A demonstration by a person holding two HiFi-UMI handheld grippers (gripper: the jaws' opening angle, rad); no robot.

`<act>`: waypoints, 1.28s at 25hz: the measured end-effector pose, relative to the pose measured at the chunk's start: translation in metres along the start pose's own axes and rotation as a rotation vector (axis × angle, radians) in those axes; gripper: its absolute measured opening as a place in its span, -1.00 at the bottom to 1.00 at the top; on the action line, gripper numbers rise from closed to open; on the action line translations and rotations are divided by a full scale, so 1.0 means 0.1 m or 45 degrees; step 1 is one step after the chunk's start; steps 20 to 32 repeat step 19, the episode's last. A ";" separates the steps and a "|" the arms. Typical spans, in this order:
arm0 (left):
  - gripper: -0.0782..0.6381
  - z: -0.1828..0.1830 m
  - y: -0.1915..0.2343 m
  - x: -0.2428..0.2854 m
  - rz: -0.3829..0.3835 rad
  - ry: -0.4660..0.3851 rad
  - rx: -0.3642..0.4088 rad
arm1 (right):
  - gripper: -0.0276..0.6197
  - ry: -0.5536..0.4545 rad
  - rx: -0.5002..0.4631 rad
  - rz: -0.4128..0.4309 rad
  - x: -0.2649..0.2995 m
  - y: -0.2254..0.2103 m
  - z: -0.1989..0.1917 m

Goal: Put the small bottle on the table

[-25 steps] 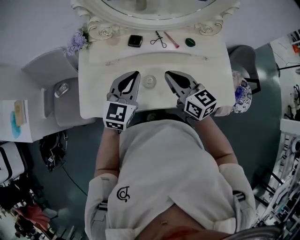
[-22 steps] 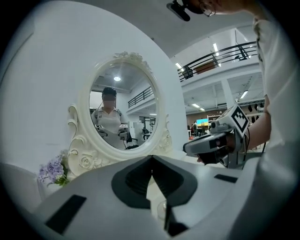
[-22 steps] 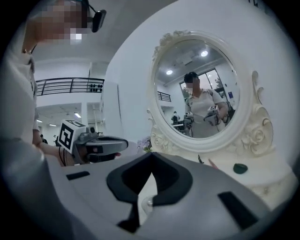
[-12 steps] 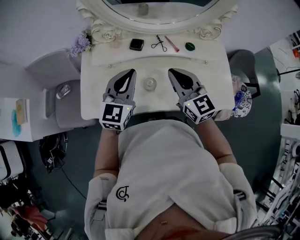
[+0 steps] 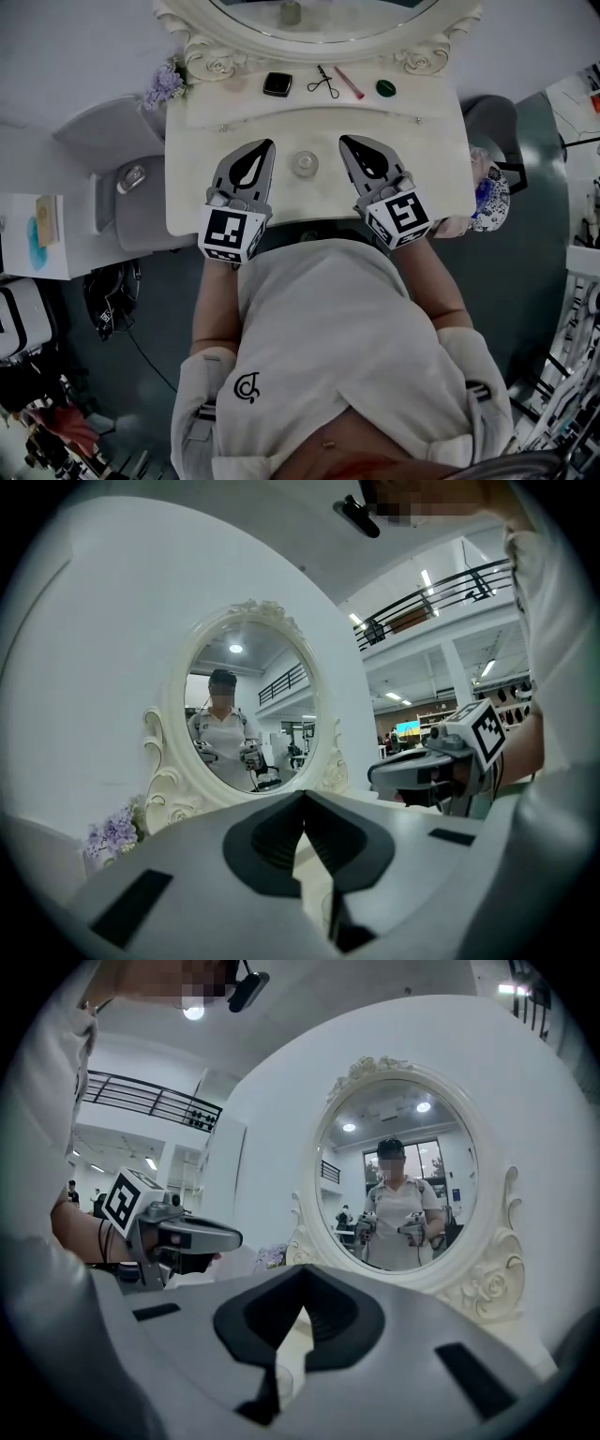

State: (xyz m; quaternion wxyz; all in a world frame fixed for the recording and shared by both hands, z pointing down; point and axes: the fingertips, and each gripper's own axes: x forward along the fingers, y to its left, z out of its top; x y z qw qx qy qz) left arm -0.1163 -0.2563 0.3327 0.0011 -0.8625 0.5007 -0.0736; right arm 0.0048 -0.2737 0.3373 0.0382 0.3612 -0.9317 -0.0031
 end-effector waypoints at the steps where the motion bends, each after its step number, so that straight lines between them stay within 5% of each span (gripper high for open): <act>1: -0.75 0.00 0.00 -0.01 -0.001 0.002 0.006 | -0.91 -0.002 -0.003 -0.006 0.01 0.00 0.00; 32: -0.75 -0.03 0.08 -0.03 -0.022 -0.022 0.010 | -0.91 -0.044 -0.042 -0.093 0.07 0.04 0.05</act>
